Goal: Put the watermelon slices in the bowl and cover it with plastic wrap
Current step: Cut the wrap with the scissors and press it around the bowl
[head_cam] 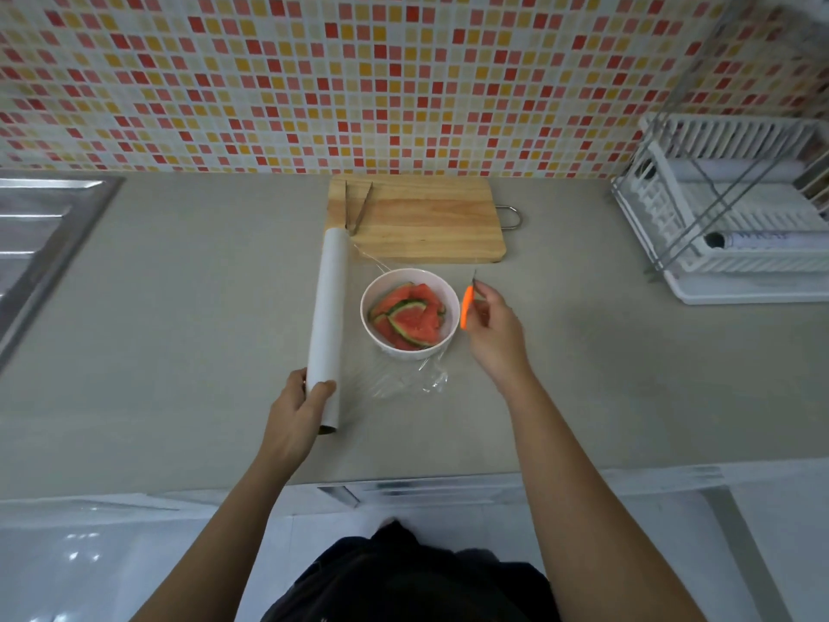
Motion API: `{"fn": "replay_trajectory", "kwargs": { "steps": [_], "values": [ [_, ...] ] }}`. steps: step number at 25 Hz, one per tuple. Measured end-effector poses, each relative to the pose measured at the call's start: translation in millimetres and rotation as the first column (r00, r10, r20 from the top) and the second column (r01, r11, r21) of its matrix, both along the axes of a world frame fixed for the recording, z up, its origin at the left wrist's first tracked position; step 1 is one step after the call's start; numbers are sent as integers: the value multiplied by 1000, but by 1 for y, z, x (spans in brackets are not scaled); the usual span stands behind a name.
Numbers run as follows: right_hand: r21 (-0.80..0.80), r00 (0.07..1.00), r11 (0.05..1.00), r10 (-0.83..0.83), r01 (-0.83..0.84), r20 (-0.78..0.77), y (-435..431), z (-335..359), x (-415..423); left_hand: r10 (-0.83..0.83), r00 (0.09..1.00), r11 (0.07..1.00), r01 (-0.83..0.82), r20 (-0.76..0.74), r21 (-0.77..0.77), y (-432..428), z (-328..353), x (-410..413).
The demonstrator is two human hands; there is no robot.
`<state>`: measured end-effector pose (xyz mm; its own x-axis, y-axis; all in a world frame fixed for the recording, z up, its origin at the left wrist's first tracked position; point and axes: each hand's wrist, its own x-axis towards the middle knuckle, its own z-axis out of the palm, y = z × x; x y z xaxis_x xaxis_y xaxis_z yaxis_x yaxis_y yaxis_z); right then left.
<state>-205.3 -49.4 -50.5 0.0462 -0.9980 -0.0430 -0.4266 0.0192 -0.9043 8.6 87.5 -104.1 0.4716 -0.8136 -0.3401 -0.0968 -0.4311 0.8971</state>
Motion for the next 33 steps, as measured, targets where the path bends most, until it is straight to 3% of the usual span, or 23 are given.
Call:
{"fn": "replay_trajectory", "kwargs": {
  "steps": [4, 8, 15, 19, 23, 33],
  "values": [
    [95, 891, 974, 148, -207, 429, 29, 20, 31, 12, 999, 1000, -12, 40, -12, -3, 4, -4],
    [121, 819, 954, 165, -273, 550, 61, 19, 46, 31, 999, 999, -30, 34, -33, 1, 9, -9],
    [376, 914, 884, 122, -277, 387, 148, -31, 42, 53, 997, 998, -54, -58, -30, 8, 9, -13],
    [485, 887, 821, 53, -300, 459, 205, -50, 38, 41, 997, 998, -45, -66, -48, 6, 12, -11],
    [581, 909, 767, 7, -272, 417, 222, -54, 44, 8, 993, 998, -15, -118, -56, 5, 13, -7],
    [540, 906, 803, 0, -252, 423, 187, -47, 78, -33, 983, 998, 24, -179, -56, 8, 13, -7]
  ]
}}
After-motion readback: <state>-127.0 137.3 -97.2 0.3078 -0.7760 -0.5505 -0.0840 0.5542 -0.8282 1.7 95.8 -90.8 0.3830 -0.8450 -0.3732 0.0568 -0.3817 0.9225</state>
